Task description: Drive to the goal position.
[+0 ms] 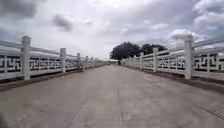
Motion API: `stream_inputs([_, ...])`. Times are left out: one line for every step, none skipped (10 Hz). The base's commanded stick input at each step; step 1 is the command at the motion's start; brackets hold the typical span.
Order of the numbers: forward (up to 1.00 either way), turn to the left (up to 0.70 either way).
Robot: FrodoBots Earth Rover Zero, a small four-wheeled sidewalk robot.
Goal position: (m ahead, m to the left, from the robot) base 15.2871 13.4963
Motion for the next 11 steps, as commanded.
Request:
stream_inputs([0.70,0.00])
stream_inputs([0.70,0.00])
stream_inputs([0.70,0.00])
stream_inputs([0.70,0.00])
stream_inputs([0.70,0.00])
stream_inputs([0.70,0.00])
stream_inputs([0.70,0.00])
stream_inputs([0.70,0.00])
stream_inputs([0.70,0.00])
stream_inputs([0.70,0.00])
stream_inputs([0.70,0.00])
